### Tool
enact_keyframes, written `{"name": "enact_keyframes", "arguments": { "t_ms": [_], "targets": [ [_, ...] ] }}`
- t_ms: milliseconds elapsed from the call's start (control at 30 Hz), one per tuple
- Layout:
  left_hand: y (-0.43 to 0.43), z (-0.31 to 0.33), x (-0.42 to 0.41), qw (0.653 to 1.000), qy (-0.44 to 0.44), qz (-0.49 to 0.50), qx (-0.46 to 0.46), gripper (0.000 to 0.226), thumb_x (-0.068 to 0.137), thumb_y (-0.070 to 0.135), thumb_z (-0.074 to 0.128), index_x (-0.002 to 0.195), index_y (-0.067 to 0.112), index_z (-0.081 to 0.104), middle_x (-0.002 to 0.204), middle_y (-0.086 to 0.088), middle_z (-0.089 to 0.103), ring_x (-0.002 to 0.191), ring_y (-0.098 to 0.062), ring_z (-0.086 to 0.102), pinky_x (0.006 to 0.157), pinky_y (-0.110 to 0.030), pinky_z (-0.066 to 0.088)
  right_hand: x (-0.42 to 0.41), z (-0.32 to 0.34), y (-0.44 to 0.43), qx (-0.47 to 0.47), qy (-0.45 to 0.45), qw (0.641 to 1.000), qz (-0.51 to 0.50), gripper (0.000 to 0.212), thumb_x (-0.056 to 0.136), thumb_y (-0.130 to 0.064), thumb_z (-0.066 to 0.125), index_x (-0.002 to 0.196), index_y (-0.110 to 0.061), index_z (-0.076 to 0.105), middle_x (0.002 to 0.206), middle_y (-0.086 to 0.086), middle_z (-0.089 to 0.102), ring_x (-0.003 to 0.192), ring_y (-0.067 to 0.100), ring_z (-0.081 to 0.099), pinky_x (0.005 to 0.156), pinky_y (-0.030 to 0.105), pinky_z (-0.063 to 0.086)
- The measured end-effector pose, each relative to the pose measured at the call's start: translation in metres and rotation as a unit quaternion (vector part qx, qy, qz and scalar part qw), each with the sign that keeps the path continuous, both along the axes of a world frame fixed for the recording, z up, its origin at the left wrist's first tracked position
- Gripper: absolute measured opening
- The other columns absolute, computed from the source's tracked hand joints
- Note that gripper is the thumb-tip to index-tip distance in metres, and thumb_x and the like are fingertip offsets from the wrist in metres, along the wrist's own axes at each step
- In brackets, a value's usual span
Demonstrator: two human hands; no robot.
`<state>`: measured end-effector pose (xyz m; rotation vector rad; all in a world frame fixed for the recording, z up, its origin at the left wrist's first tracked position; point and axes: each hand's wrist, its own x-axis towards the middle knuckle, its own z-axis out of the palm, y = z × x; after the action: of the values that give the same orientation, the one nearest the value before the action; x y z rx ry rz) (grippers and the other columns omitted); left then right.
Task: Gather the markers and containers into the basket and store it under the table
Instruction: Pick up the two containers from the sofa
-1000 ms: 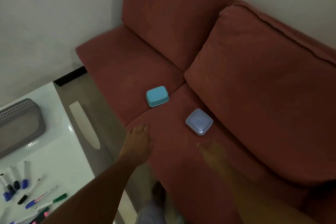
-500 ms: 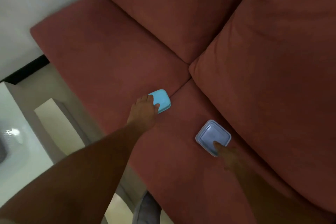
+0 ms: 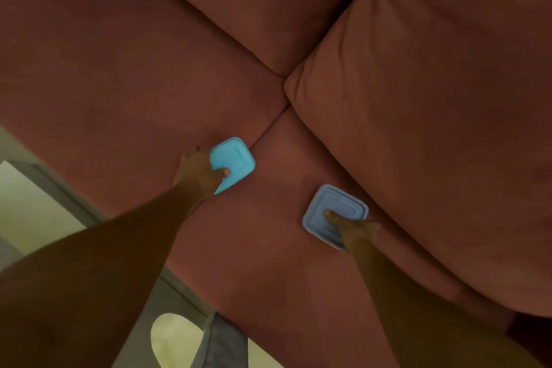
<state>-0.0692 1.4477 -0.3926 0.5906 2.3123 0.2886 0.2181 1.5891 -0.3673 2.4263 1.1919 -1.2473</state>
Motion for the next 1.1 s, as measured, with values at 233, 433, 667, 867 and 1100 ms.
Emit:
{"name": "enact_keyframes", "arguments": {
  "t_ms": [233,433,667,867,1100],
  "targets": [
    [-0.001,0.012,0.0,0.996,-0.074,0.04,0.008,0.085,0.061,0.031,0.09,0.122,0.005,0.038,0.11,-0.004,0.05,0.108,-0.03,0.057,0.079,-0.036,0.046,-0.024,0.01,-0.005,0.024,0.017,0.997,0.074,0.095,0.064,-0.031,0.09,0.131,0.0,0.03,0.131,0.021,0.051,0.115,0.037,0.056,0.087,0.037,0.048],
    [-0.02,0.031,0.038,0.997,-0.074,0.029,-0.017,0.097,0.049,0.031,0.092,0.13,0.011,0.043,0.126,-0.01,0.045,0.118,-0.034,0.047,0.096,-0.045,0.045,-0.025,0.016,-0.016,0.015,0.079,0.975,0.208,0.084,0.062,-0.032,0.091,0.124,-0.008,0.04,0.113,0.009,0.058,0.103,0.031,0.061,0.078,0.035,0.051],
    [-0.066,0.077,0.122,0.976,-0.138,0.084,0.149,0.101,0.037,0.028,0.083,0.132,0.017,0.049,0.125,-0.003,0.047,0.114,-0.023,0.051,0.09,-0.03,0.043,0.011,0.032,-0.048,-0.039,0.163,0.946,0.277,0.076,0.049,-0.026,0.095,0.112,-0.013,0.056,0.105,0.006,0.068,0.09,0.021,0.068,0.074,0.038,0.059],
    [-0.097,0.141,0.221,0.972,-0.134,0.038,0.189,0.091,0.058,0.011,0.071,0.142,0.01,0.036,0.146,-0.008,0.027,0.135,-0.022,0.034,0.097,-0.016,0.03,0.06,0.094,-0.074,-0.028,0.239,0.913,0.33,0.029,0.074,-0.006,0.077,0.093,-0.021,0.062,0.088,0.002,0.067,0.071,0.01,0.062,0.054,0.019,0.049],
    [-0.132,0.232,0.343,0.883,-0.271,0.241,0.297,0.051,0.058,0.068,0.076,0.086,0.027,0.061,0.118,0.0,0.045,0.102,-0.016,0.055,0.072,-0.031,0.05,0.163,0.16,-0.108,0.013,0.289,0.891,0.349,0.059,0.07,-0.005,0.08,0.118,-0.016,0.048,0.111,0.007,0.065,0.089,0.017,0.063,0.074,0.031,0.051]
  ]
}}
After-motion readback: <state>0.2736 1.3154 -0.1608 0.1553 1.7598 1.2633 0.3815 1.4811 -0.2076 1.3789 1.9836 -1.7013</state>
